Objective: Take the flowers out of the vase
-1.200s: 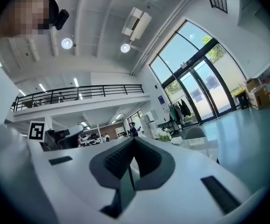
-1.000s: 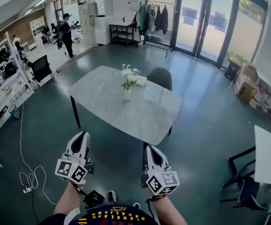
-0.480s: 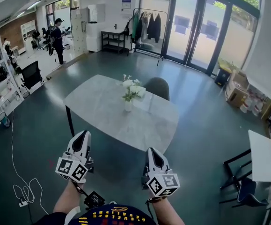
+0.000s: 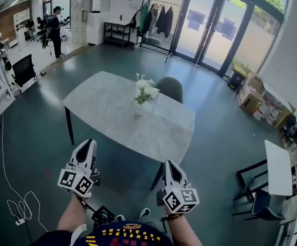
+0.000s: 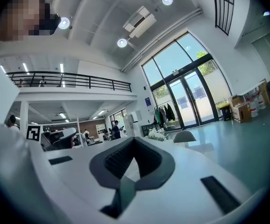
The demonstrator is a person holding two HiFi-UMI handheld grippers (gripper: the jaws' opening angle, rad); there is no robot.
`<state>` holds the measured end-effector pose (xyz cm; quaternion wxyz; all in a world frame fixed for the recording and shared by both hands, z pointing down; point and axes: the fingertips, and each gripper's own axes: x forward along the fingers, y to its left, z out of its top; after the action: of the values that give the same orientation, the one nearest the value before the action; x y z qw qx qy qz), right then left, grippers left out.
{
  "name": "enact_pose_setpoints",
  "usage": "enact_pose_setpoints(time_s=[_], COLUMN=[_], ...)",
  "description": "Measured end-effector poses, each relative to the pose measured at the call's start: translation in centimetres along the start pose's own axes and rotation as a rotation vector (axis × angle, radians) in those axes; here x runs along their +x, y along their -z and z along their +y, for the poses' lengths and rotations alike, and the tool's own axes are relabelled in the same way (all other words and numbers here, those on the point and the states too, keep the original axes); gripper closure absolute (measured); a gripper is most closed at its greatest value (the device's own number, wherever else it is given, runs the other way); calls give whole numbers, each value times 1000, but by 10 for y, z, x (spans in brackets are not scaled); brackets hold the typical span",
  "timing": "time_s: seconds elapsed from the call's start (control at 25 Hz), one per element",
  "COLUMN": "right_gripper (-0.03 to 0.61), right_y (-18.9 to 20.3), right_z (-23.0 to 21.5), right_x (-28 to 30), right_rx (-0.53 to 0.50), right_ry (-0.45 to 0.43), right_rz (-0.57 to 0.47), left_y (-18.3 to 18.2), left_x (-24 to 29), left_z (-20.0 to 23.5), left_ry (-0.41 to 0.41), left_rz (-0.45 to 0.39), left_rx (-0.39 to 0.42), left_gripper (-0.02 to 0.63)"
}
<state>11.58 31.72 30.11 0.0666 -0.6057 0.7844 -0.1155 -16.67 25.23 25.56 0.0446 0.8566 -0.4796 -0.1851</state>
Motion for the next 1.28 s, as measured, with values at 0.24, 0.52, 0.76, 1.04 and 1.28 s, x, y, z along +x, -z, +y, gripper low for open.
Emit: enact_pose_setpoints(time_s=[0.24, 0.52, 0.76, 1.04, 1.28], right_gripper=[574, 574, 574, 574, 574], right_y=[19, 29, 23, 29, 17], right_z=[7, 5, -8, -64, -92], right_x=[37, 110, 179, 243, 284], right_rx=[9, 50, 84, 121, 151], right_ry=[-35, -143, -217, -235, -247], right_rz=[36, 34, 47, 67, 57], left_y=[15, 6, 8, 42, 41], left_x=[5, 24, 73, 143, 185], left_z=[25, 64, 88, 95, 99], left_ry=[-23, -114, -170, -186, -200], left_rz=[22, 7, 19, 38, 38], left_rx=[-14, 68, 97, 107, 136], left_gripper=[611, 611, 611, 611, 611])
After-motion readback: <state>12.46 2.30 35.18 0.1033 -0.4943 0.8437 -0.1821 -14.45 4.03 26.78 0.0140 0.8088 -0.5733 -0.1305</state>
